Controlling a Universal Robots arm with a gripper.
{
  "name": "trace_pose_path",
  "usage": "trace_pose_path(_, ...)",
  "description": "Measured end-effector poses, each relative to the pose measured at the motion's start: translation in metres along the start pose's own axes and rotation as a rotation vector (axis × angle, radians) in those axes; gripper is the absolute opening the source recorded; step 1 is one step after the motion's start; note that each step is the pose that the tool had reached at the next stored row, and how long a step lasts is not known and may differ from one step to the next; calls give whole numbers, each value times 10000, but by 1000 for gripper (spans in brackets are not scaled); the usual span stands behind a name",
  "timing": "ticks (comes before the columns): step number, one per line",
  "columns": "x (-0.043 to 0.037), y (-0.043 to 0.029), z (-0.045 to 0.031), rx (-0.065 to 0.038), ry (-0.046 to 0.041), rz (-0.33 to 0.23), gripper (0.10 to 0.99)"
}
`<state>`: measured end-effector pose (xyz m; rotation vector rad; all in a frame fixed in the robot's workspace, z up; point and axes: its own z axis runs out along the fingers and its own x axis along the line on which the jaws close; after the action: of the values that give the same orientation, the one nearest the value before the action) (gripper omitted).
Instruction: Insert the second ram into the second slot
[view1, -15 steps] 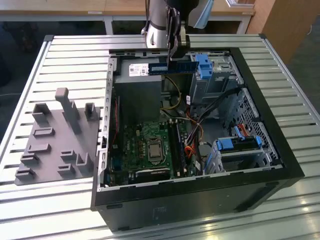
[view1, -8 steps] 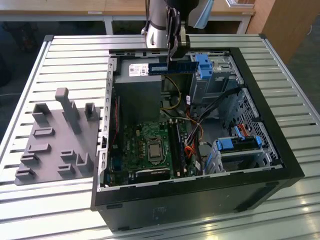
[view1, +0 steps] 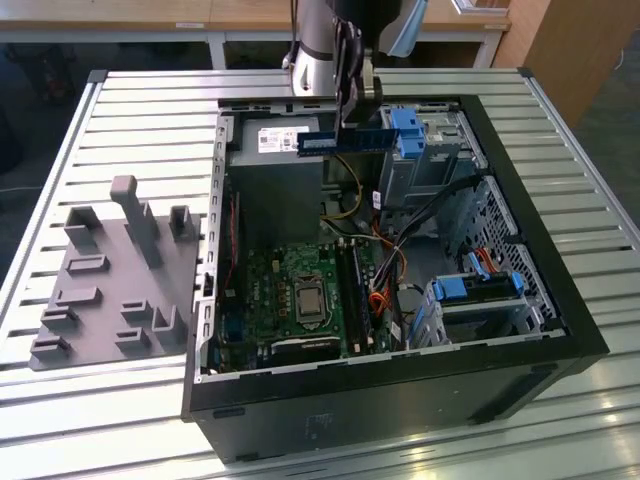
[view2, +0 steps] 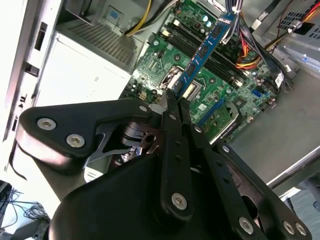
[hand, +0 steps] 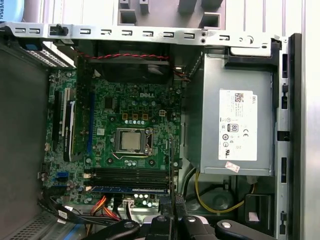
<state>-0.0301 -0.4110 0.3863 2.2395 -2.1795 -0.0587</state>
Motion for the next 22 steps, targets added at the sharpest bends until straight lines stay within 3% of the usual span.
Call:
trace_pose_path(4, 78, 2, -1, 0, 1, 0, 137)
trace_pose_path(13, 96, 2, -1, 11, -25, 729, 137)
trace_pose_path(18, 190, 5, 0, 12, -27, 766, 137)
trace_pose_path(22, 208, 6, 1, 13, -24, 871, 137)
